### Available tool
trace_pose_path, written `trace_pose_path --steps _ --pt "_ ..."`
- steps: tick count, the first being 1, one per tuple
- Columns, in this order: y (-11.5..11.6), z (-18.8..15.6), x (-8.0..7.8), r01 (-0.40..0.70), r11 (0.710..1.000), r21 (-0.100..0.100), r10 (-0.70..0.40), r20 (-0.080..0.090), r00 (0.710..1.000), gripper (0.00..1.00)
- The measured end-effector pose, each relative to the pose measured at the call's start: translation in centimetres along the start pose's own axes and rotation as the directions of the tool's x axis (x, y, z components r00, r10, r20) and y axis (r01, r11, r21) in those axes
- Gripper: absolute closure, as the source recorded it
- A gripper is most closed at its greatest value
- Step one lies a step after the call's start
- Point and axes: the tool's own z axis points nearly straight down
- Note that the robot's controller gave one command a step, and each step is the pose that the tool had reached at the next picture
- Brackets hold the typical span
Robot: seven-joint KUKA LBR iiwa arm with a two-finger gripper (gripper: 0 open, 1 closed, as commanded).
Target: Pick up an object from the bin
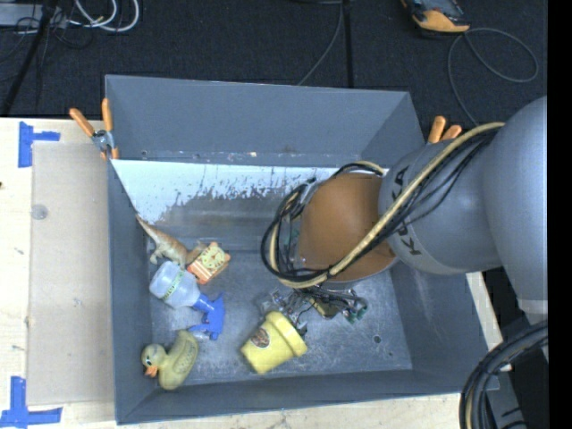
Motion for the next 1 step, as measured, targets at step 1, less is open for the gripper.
trace_pose_path --steps 1 --pt "0.00 0.00 0.00 0.000 1.000 0.000 0.000 0.000 1.000 1.00"
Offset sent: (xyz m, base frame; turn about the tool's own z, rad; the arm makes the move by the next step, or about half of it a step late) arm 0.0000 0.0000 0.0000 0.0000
